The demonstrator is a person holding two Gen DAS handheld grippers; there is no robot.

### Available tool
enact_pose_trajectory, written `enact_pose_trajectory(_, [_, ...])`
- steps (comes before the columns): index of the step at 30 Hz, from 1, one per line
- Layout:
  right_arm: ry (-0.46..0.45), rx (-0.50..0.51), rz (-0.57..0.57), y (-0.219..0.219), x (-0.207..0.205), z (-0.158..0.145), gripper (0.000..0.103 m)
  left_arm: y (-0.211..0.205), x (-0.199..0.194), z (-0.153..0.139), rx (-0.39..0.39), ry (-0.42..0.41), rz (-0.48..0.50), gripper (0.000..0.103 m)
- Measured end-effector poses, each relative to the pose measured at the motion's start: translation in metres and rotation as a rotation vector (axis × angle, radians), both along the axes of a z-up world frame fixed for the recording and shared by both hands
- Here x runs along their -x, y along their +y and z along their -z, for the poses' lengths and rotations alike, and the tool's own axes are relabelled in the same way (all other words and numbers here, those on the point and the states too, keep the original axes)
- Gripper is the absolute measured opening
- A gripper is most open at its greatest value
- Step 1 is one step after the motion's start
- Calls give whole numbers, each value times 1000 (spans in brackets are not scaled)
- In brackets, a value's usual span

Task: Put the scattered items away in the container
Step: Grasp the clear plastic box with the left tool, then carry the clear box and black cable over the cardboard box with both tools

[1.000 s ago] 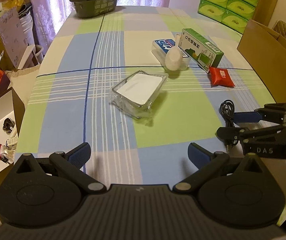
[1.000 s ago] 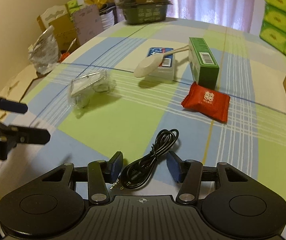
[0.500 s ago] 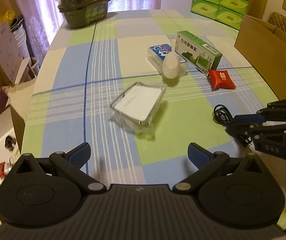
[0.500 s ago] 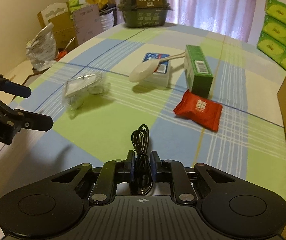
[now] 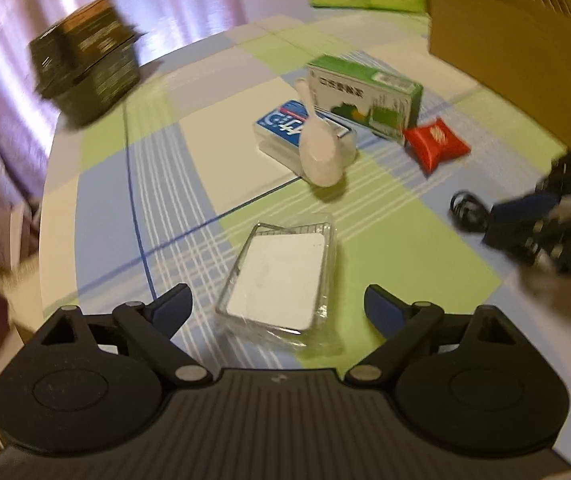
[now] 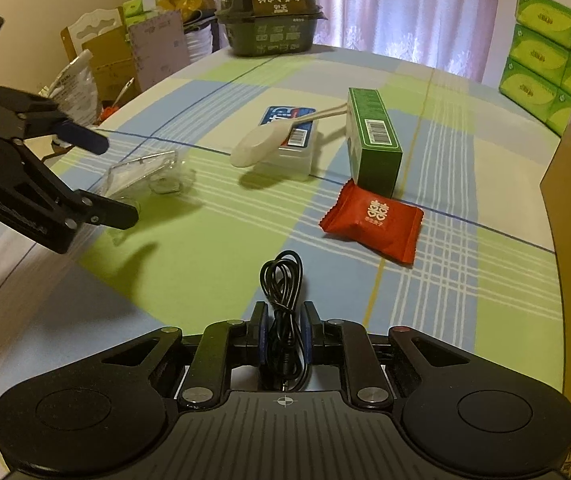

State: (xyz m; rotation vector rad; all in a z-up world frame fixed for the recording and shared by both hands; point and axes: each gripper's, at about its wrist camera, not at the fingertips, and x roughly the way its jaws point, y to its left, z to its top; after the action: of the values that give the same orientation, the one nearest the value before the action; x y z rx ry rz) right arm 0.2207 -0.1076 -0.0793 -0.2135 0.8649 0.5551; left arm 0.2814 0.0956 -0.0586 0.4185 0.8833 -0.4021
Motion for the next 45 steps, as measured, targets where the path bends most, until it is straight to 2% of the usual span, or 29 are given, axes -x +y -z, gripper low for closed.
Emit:
enact_pose_trajectory(2, [0, 0, 1, 0, 0, 0, 19, 0, -5, 5, -8, 19, 29, 88])
enact_pose_trajectory(4, [3, -7, 6, -1, -1, 0, 19, 1, -10, 8, -10, 34, 38, 80])
enact_pose_trajectory(6, [8, -15, 14, -1, -2, 0, 19, 2, -12, 11, -7, 44, 29, 63])
enact_pose_trajectory(9, [7, -15, 14, -1, -2, 0, 19, 2, -11, 12, 5, 42, 2, 57])
enact_pose_trajectory(14, [-1, -9, 5, 0, -2, 1, 20, -3, 9, 7, 71, 64, -45, 55])
enact_pose_trajectory(16, [-11, -4, 6, 0, -2, 1, 51, -7, 23, 5, 103, 74, -65, 55])
enact_pose_trajectory(17, [-27, -1, 11, 0, 0, 0, 78, -9, 29, 4, 112, 76, -72, 55])
enact_pose_trajectory(18, [-43, -1, 9, 0, 1, 0, 80, -12, 37, 4, 119, 76, -76, 55])
enact_pose_trajectory(25, [-27, -19, -36, 6, -2, 6, 80, -18, 60, 3, 139, 73, -82, 56])
enact_pose_trajectory(26, [-25, -21, -37, 6, -3, 7, 77, -17, 60, 3, 139, 72, -78, 57])
enact_pose_trajectory(27, [-23, -22, -39, 6, -4, 8, 60, -17, 60, 3, 140, 73, -73, 59])
enact_pose_trajectory(28, [-28, -22, -47, 7, -5, 7, 52, -17, 59, 3, 141, 75, -67, 61])
enact_pose_trajectory(30, [-31, -13, -59, 7, -5, 6, 28, -18, 57, 4, 137, 76, -57, 66])
enact_pose_trajectory(31, [-28, -10, -59, 7, -5, 6, 20, -18, 57, 4, 134, 75, -52, 67])
enact_pose_trajectory(37, [-20, -10, -40, 5, -4, 4, 18, -26, 58, 8, 97, 96, -17, 67])
enact_pose_trajectory(39, [-22, -18, -28, 3, -4, 2, 18, -29, 60, 9, 78, 100, -15, 59])
enact_pose_trajectory(45, [-20, -52, 7, -9, 0, -9, 18, -33, 71, 5, 112, 127, -66, 56])
